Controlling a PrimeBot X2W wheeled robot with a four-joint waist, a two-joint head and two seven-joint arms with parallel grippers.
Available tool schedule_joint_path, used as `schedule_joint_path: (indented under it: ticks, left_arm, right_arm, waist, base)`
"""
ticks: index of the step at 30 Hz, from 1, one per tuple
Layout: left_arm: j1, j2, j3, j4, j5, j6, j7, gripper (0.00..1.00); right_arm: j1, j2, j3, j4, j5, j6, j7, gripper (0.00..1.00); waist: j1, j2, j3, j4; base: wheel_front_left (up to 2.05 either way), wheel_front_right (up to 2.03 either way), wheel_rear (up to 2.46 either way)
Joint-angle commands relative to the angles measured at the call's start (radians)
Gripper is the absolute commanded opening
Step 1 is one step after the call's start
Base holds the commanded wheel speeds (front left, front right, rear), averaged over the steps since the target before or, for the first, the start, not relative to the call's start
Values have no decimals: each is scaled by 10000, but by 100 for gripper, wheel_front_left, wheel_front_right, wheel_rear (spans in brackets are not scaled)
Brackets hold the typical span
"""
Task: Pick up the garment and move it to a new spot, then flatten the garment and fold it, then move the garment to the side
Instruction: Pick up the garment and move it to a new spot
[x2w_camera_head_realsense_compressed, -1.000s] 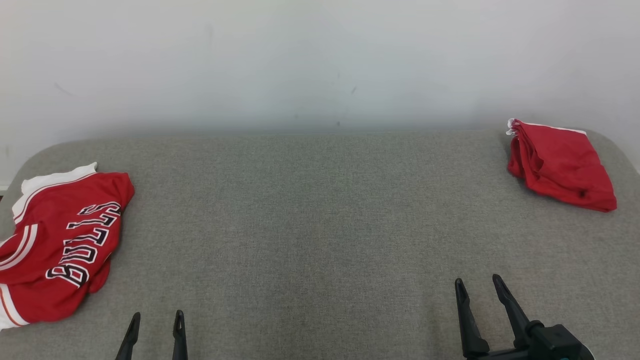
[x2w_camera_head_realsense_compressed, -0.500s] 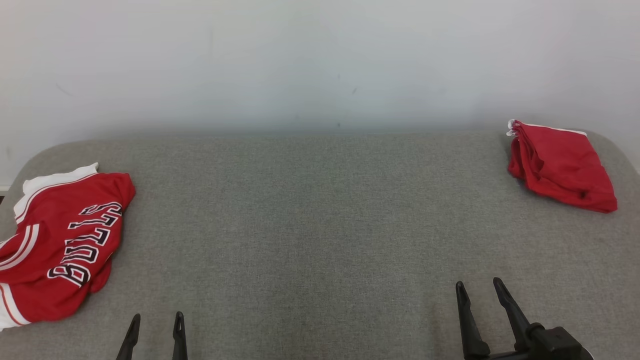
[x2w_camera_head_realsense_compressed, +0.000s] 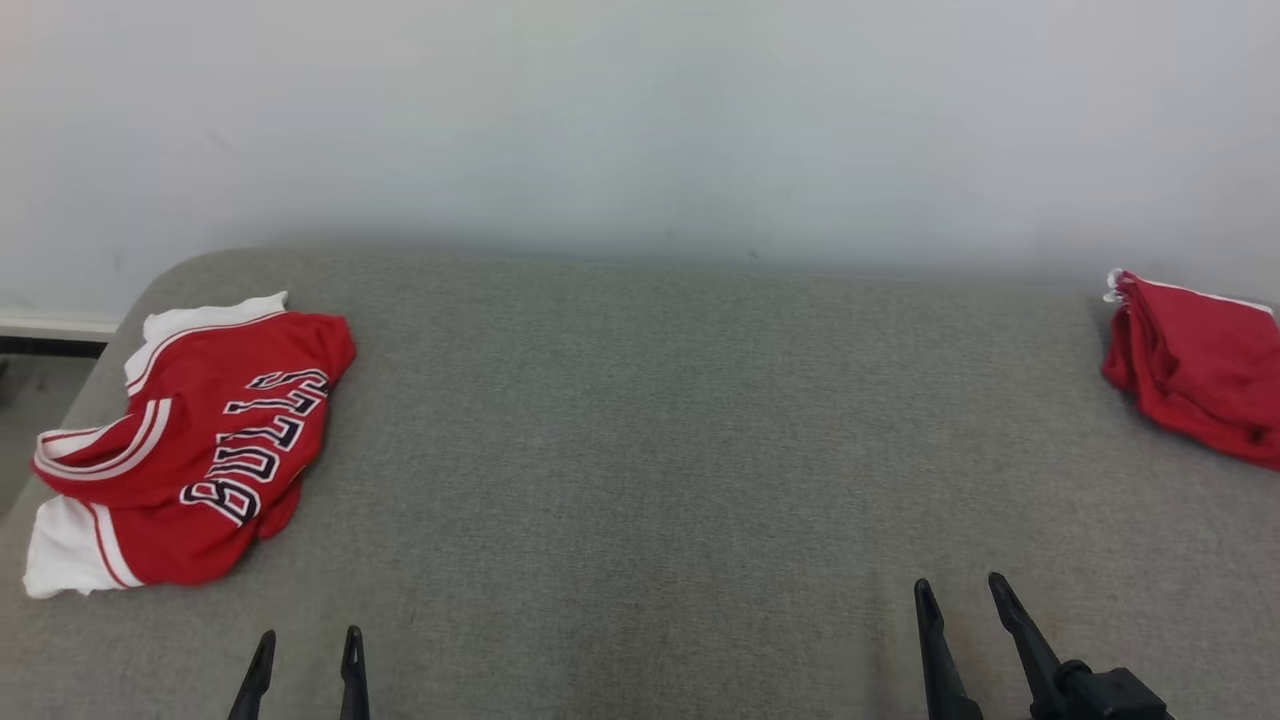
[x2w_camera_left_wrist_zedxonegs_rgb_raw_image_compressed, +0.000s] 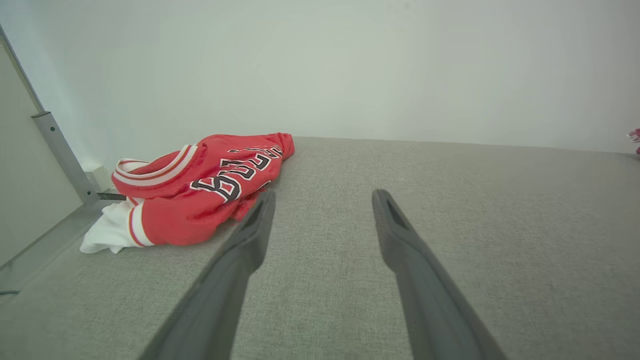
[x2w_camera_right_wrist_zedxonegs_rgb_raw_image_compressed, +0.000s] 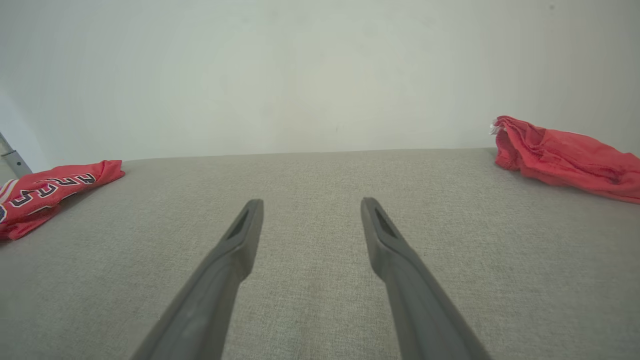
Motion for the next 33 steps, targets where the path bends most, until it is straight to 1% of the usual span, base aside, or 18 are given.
schedule_joint_path:
  ticks: [1, 12, 22, 26, 33]
  left_arm:
    - [-66, -8, 44, 16, 10, 17, -20, 100]
    - [-211, -9, 330, 164, -127, 58, -19, 100]
    - [-77, -10, 395, 251, -237, 253, -19, 100]
    - [-50, -9, 418, 294, -209, 261, -19, 100]
    - [27, -10, 767, 105, -404, 440, -19, 100]
  right_arm:
    - [117, 21, 6, 27, 31, -25, -10, 100]
    - [66, 23, 69, 143, 114, -25, -10, 100]
    - [55, 21, 258, 273, 167, -25, -10, 100]
    - [57, 21, 259, 294, 205, -25, -10, 100]
    - [-365, 20, 715, 494, 121, -25, -10, 100]
  waist:
    - [0, 0, 30, 490]
    - [0, 0, 246, 2035]
    - [0, 0, 116, 3396]
    - [0, 0, 56, 3878]
    - [0, 0, 257, 4112]
  base:
    - [0, 0, 0]
    - [0, 0, 0]
    - [0, 0, 0]
    - [0, 0, 0]
    - [0, 0, 0]
